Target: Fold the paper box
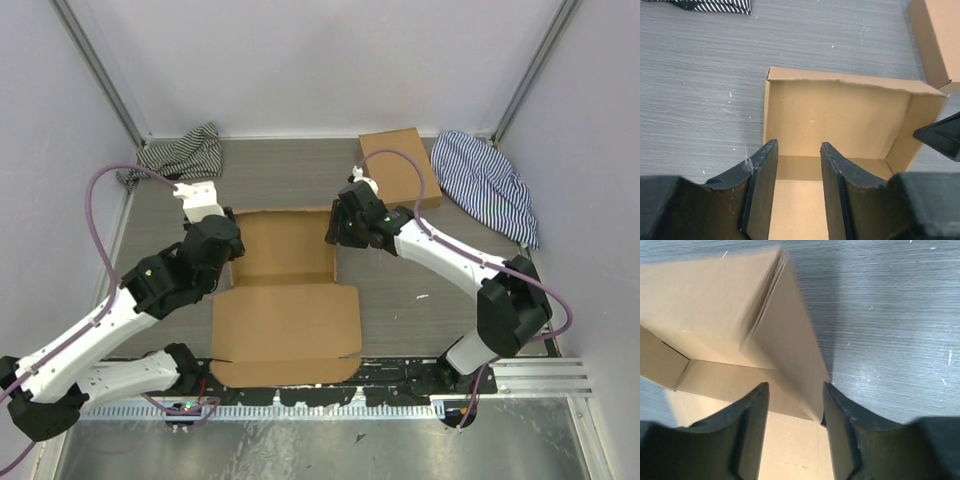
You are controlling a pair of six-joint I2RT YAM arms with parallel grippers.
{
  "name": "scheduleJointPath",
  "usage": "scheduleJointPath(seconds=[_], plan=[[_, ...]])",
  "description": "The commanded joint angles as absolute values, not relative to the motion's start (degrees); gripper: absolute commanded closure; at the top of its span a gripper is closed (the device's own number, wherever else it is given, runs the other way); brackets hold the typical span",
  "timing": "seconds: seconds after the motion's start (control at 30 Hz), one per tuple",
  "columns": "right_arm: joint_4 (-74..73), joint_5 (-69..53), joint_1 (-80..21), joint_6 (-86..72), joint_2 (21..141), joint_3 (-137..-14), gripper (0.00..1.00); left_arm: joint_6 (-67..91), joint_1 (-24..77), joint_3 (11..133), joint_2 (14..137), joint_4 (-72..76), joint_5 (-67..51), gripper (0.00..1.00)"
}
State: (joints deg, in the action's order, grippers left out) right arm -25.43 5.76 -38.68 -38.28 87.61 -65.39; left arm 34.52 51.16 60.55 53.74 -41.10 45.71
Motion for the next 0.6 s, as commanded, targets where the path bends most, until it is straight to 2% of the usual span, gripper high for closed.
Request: scheduleJointPath(seconds=[0.0,0.07,0.3,0.47,0.57], plan=[[-28.0,3.3,-38.4,-39.3,86.9,-69.7,0.37,33.9,51.0,62.8,51.2,-43.5,46.1,0.53],[-29.3,4.5,-38.4,-37.2,86.6,-71.3,0.31,33.5,51.0,62.7,50.3,-43.8,46.3,0.52],[-28.8,7.9,-38.3,-13.4,90.3,-82.8,0.31,33.2,51.0,61.8,47.5,-48.8,47.2,0.51],[-29.9,9.2,-37.2,-4.7,101.7,-94.6,0.35,33.7,51.0,60.4,44.2,-50.5,47.0,0.50],[-30.5,3.5,-37.2,3.1,110.8,-105.2,0.33,33.8,51.0,59.9,42.3,-51.8,47.2,0.50]])
